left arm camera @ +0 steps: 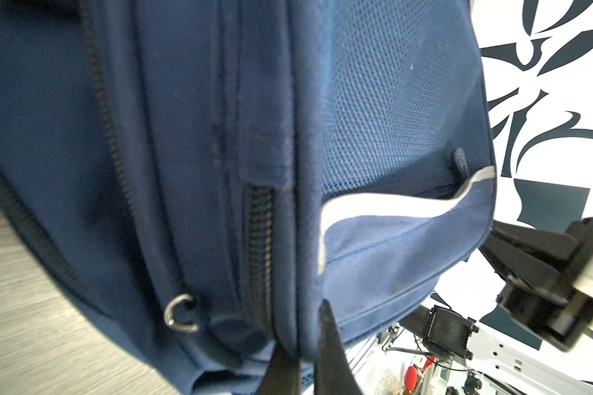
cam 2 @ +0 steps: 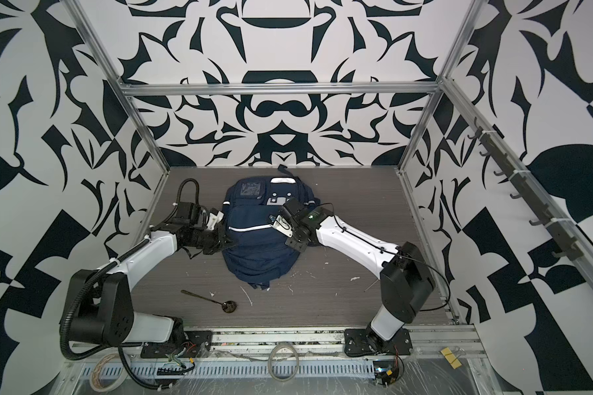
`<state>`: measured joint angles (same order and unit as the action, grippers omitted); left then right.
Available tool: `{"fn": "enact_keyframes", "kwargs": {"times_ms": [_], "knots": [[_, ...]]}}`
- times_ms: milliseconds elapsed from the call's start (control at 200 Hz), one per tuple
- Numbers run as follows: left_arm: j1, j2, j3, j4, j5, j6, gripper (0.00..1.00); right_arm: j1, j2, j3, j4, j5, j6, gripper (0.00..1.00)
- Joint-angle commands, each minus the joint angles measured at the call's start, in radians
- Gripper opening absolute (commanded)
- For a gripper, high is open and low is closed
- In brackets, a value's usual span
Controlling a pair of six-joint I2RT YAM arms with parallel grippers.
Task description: Pack the student bag
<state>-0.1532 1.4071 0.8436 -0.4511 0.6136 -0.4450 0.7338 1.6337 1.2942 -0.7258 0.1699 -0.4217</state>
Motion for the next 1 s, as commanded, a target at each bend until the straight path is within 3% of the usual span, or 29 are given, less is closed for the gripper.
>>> {"fn": "enact_keyframes", "kwargs": {"times_ms": [0, 270, 585, 725, 810, 995], "knots": [[0.044, -0.007, 0.012, -0.098, -0.251, 0.081, 0.00, -0.105, -0.026, 0.048, -0.204, 0.356, -0.051, 0.00], [0.044, -0.011, -0.003, -0.094, -0.237, 0.102, 0.00, -0.171, 0.078, 0.174, -0.186, 0.365, -0.072, 0.00], [0.043, -0.011, -0.024, -0.108, -0.209, 0.179, 0.00, -0.188, 0.358, 0.531, -0.307, 0.322, 0.002, 0.00], [0.043, -0.013, -0.033, -0.103, -0.188, 0.182, 0.00, -0.200, 0.360, 0.556, -0.300, 0.246, 0.080, 0.00], [0.043, -0.018, -0.039, -0.098, -0.187, 0.174, 0.00, -0.204, 0.321, 0.541, -0.264, 0.120, 0.175, 0.00], [0.043, -0.023, -0.035, -0.107, -0.198, 0.181, 0.00, -0.206, 0.228, 0.412, -0.124, 0.117, 0.302, 0.00]]}}
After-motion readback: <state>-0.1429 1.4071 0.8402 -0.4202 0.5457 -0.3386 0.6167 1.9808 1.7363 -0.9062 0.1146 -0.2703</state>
